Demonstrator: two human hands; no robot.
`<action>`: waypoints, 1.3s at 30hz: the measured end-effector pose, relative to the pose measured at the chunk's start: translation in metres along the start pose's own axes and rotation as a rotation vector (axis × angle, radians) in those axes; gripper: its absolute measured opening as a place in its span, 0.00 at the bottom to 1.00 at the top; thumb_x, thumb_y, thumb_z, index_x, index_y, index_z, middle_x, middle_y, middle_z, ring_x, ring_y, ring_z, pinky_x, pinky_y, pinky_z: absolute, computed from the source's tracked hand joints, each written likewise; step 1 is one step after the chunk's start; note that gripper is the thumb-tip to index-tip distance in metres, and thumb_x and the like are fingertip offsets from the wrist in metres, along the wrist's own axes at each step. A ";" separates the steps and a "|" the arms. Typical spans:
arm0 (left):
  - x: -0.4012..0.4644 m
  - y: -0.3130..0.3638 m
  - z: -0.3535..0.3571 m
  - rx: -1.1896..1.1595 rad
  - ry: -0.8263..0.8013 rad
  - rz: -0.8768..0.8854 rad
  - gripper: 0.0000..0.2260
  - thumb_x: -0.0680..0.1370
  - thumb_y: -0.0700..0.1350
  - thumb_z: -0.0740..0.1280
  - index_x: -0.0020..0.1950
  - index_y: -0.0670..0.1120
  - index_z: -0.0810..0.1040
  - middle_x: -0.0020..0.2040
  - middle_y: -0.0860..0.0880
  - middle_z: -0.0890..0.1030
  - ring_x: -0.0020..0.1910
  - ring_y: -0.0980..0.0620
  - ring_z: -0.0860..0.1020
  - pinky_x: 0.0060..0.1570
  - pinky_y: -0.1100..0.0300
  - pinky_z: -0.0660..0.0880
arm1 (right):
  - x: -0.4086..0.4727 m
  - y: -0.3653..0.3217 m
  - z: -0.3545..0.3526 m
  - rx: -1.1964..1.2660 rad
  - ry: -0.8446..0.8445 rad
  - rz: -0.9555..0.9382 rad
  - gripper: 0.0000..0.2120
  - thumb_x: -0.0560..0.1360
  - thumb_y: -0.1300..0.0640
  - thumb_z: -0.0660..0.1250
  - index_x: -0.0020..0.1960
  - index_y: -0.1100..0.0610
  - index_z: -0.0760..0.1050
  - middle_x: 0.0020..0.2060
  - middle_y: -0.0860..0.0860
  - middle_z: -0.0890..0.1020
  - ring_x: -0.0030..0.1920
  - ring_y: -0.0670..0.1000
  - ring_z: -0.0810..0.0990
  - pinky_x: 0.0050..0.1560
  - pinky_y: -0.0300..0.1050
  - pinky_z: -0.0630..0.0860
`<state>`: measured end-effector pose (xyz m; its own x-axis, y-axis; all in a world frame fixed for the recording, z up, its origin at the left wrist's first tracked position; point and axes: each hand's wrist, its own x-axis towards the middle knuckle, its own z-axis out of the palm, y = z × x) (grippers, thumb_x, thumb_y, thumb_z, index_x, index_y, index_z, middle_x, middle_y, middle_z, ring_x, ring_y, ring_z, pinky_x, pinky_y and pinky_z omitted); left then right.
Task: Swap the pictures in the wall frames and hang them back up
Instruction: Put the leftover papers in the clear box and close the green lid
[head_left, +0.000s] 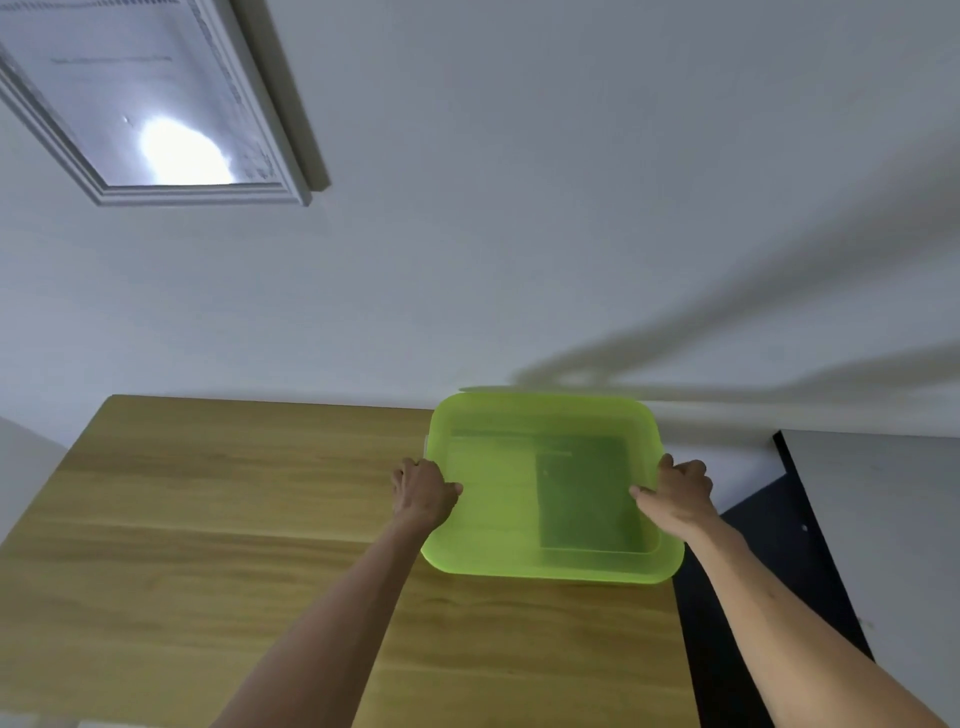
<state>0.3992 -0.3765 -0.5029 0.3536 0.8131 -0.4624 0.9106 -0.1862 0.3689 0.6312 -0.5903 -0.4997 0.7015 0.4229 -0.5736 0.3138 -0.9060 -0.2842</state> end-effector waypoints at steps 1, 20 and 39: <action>-0.003 0.002 0.003 0.028 -0.027 0.015 0.27 0.78 0.48 0.66 0.71 0.34 0.64 0.71 0.37 0.65 0.70 0.38 0.62 0.68 0.49 0.63 | -0.003 -0.001 0.003 -0.004 -0.001 -0.025 0.37 0.80 0.48 0.60 0.79 0.64 0.47 0.73 0.60 0.52 0.74 0.63 0.54 0.72 0.56 0.62; 0.016 -0.003 0.059 0.382 0.205 0.475 0.34 0.81 0.63 0.41 0.79 0.43 0.37 0.78 0.45 0.33 0.76 0.50 0.30 0.75 0.49 0.36 | 0.028 -0.008 0.056 -0.305 0.362 -0.339 0.33 0.80 0.37 0.35 0.81 0.50 0.43 0.80 0.54 0.41 0.80 0.53 0.37 0.79 0.55 0.38; 0.018 -0.009 0.030 0.163 0.071 0.548 0.35 0.82 0.61 0.49 0.79 0.45 0.36 0.78 0.47 0.32 0.76 0.51 0.30 0.74 0.52 0.31 | 0.023 -0.011 0.040 -0.289 0.206 -0.320 0.33 0.82 0.37 0.39 0.81 0.50 0.37 0.79 0.54 0.33 0.78 0.53 0.31 0.77 0.55 0.32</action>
<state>0.4034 -0.3766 -0.5385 0.7732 0.6077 -0.1812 0.6215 -0.6692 0.4074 0.6177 -0.5699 -0.5406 0.6436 0.6955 -0.3195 0.6795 -0.7113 -0.1796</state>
